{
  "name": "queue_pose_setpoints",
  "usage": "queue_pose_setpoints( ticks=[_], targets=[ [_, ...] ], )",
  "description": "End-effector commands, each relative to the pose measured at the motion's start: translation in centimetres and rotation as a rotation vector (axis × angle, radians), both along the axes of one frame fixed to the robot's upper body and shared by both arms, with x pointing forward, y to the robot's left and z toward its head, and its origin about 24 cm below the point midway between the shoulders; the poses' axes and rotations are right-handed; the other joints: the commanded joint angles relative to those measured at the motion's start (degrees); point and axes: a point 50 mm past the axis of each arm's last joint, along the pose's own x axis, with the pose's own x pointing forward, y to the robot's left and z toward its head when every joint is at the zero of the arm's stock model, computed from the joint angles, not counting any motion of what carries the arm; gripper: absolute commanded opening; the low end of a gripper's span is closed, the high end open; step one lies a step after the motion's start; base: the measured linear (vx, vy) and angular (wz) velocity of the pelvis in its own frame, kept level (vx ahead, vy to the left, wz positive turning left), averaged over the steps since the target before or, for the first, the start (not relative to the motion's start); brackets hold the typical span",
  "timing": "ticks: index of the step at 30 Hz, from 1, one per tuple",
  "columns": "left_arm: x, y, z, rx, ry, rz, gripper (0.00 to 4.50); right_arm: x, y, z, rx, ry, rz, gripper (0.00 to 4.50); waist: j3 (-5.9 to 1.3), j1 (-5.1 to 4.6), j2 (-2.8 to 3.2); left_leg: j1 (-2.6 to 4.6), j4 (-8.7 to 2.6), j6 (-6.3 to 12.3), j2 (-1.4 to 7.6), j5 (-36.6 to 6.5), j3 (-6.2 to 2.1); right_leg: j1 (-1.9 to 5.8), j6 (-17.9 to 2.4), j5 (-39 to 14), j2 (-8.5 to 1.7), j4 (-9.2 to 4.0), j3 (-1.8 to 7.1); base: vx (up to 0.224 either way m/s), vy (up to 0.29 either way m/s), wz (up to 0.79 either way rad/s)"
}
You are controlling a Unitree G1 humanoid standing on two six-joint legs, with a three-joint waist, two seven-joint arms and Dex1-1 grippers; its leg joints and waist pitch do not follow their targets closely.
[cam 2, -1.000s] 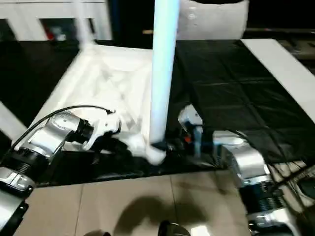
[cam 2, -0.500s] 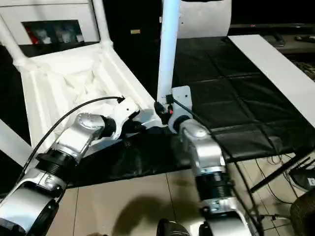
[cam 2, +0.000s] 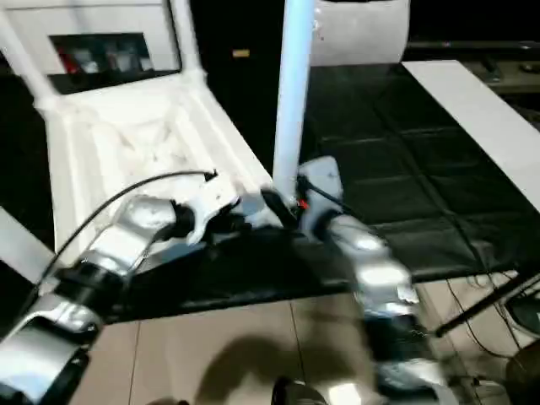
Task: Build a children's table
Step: Rotate leg to tighten
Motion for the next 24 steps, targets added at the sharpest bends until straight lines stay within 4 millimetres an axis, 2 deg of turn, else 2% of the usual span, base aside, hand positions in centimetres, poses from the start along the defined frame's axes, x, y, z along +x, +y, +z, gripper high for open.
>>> queue_pose_setpoints(
  ticks=[1,4,6,10,11,12,14,16,17,18,20,22,24],
  targets=[
    [-1.2,-1.3,0.2,-0.05,0.003,-0.18,0.0,-0.8,0.3,0.4,-0.018,-0.007,0.143,4.09,-4.96,0.25,-0.48,-0.13,-3.19,9.24,0.8,-5.41,0.09,4.39,-4.25,-24.2,-3.8,-3.95,3.34,0.0,0.0,0.0],
    [-1.4,-0.7,0.4,-0.068,0.042,-0.257,0.0,-1.4,-1.2,0.7,-0.111,-0.009,0.295,4.09,-4.87,0.77,-0.53,0.2,-3.3,8.17,0.95,-7.0,0.18,4.15,-3.95,-26.73,-3.86,-4.29,3.29,0.0,0.0,0.0],
    [-1.5,-0.5,0.4,-0.053,0.048,-0.283,0.0,-1.4,-1.4,0.8,-0.122,-0.006,0.329,4.09,-4.87,1.07,-0.55,-0.05,-3.33,7.99,1.03,-6.81,0.1,4.25,-3.81,-26.65,-3.89,-4.15,3.29,0.0,0.0,0.0],
    [-2.0,0.7,0.1,0.037,0.075,-0.401,0.0,-1.6,-2.1,1.2,-0.12,0.03,0.462,4.09,-5.03,1.64,-0.55,0.06,-3.32,7.98,0.96,-7.37,0.15,4.28,-3.62,-27.29,-3.88,-4.24,3.19,0.0,0.0,0.0],
    [-2.0,0.8,0.2,0.048,0.077,-0.418,0.0,-1.7,-2.2,1.2,-0.113,0.041,0.485,3.82,-5.06,1.72,-0.56,0.01,-3.32,7.88,1.05,-6.98,0.12,4.27,-3.78,-26.76,-3.91,-4.15,3.25,0.0,0.0,0.0],
    [-2.0,0.9,0.2,0.058,0.079,-0.435,0.0,-1.7,-2.3,1.3,-0.108,0.052,0.507,3.82,-5.08,1.79,-0.52,-0.01,-3.33,7.85,1.21,-6.87,0.11,4.21,-4.27,-25.81,-3.85,-3.95,3.28,0.0,0.0,0.0],
    [-2.1,1.2,0.5,0.089,0.086,-0.486,0.0,-1.7,-2.4,1.3,-0.094,0.084,0.577,3.74,-5.25,2.0,-0.82,0.03,-3.3,8.06,1.34,-6.41,0.13,4.25,-5.05,-24.53,-3.93,-3.64,3.35,0.0,0.0,0.0],
    [-2.1,1.5,0.7,0.113,0.083,-0.521,0.0,-1.9,-2.3,1.3,-0.083,0.114,0.637,3.55,-5.32,2.18,-0.62,0.02,-3.29,8.48,1.61,-4.98,0.11,4.14,-6.24,-21.81,-3.99,-3.14,3.6,0.0,0.0,0.0],
    [-2.1,1.5,0.7,0.113,0.083,-0.521,0.0,-1.9,-2.3,1.3,-0.083,0.114,0.637,3.4,-5.38,2.18,-0.92,-0.02,-3.26,8.74,1.52,-4.91,0.15,4.2,-6.55,-21.34,-3.91,-3.07,3.53,0.0,0.0,0.0],
    [-2.1,1.5,0.9,0.12,0.079,-0.536,0.0,-1.9,-2.2,1.3,-0.079,0.125,0.662,3.32,-5.48,2.28,-0.97,-0.15,-3.23,8.89,1.58,-4.14,0.13,4.27,-6.98,-20.31,-3.97,-2.72,3.66,0.0,0.0,0.0],
    [-2.1,1.6,1.2,0.13,0.075,-0.56,0.0,-2.1,-2.1,1.2,-0.078,0.145,0.707,3.22,-5.49,2.76,-1.01,-0.29,-3.15,9.3,1.58,-3.13,0.25,4.29,-7.19,-19.33,-4.02,-2.49,3.71,0.0,0.0,0.0],
    [-2.0,1.6,1.3,0.131,0.073,-0.568,0.0,-2.2,-2.0,1.1,-0.083,0.157,0.727,2.96,-5.48,3.13,-0.96,-0.12,-3.24,9.24,1.71,-2.5,0.23,4.19,-7.38,-19.15,-4.06,-2.41,3.75,0.0,0.0,0.0],
    [-1.9,1.6,1.4,0.135,0.067,-0.575,0.0,-2.4,-1.9,0.9,-0.096,0.178,0.763,2.84,-5.38,3.24,-1.05,-0.18,-3.25,8.97,1.71,-2.83,0.26,4.2,-7.38,-19.55,-4.08,-2.46,3.76,0.0,0.0,0.0]
  ],
)
